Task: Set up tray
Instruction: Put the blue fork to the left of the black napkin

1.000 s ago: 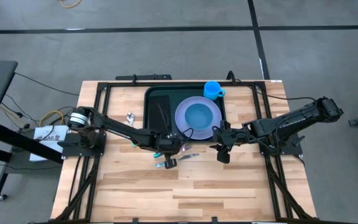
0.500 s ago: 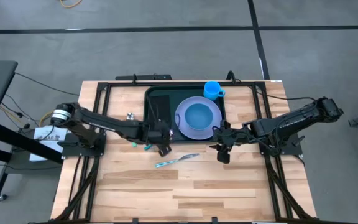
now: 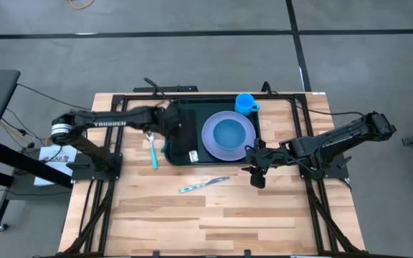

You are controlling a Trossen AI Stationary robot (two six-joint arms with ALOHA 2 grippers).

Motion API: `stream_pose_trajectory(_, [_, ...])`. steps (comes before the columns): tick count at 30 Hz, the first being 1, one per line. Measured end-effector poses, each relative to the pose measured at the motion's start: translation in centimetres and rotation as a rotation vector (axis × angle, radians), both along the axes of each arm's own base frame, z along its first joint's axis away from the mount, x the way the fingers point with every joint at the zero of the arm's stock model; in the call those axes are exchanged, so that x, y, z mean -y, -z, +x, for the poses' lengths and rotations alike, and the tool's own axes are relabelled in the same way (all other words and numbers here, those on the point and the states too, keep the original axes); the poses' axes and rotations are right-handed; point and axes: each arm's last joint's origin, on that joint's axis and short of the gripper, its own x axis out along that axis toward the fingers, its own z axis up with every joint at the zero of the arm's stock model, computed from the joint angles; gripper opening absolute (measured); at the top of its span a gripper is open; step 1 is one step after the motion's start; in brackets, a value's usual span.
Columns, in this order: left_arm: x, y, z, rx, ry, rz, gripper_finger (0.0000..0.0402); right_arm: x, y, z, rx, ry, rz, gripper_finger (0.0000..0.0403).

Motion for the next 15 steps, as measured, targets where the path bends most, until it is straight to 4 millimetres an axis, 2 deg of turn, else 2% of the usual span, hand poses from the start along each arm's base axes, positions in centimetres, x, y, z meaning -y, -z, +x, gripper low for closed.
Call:
stream_pose_trajectory(5, [-4.1,0.0,-1.4,0.032,-0.211,-0.015,0.0005,0.0,0.0,0.0,-0.001,-0.015,-0.015,0.0135])
stream_pose_trajectory(9, [-6.0,0.1,-2.1,0.057,-0.352,-0.021,0.0005,0.5,0.0,0.1,-0.002,0.004,-0.015,0.0133])
stream_pose_trajectory(12, [-6.3,1.0,-1.2,0.078,-0.379,-0.024,0.0005,0.8,0.2,-0.1,-0.034,0.016,-0.022,0.0133])
stream_pose_trajectory(15, [-6.6,3.0,1.1,0.120,-0.329,-0.076,0.0005,1.0,0.5,-0.5,-0.085,0.023,-0.032,0.0134])
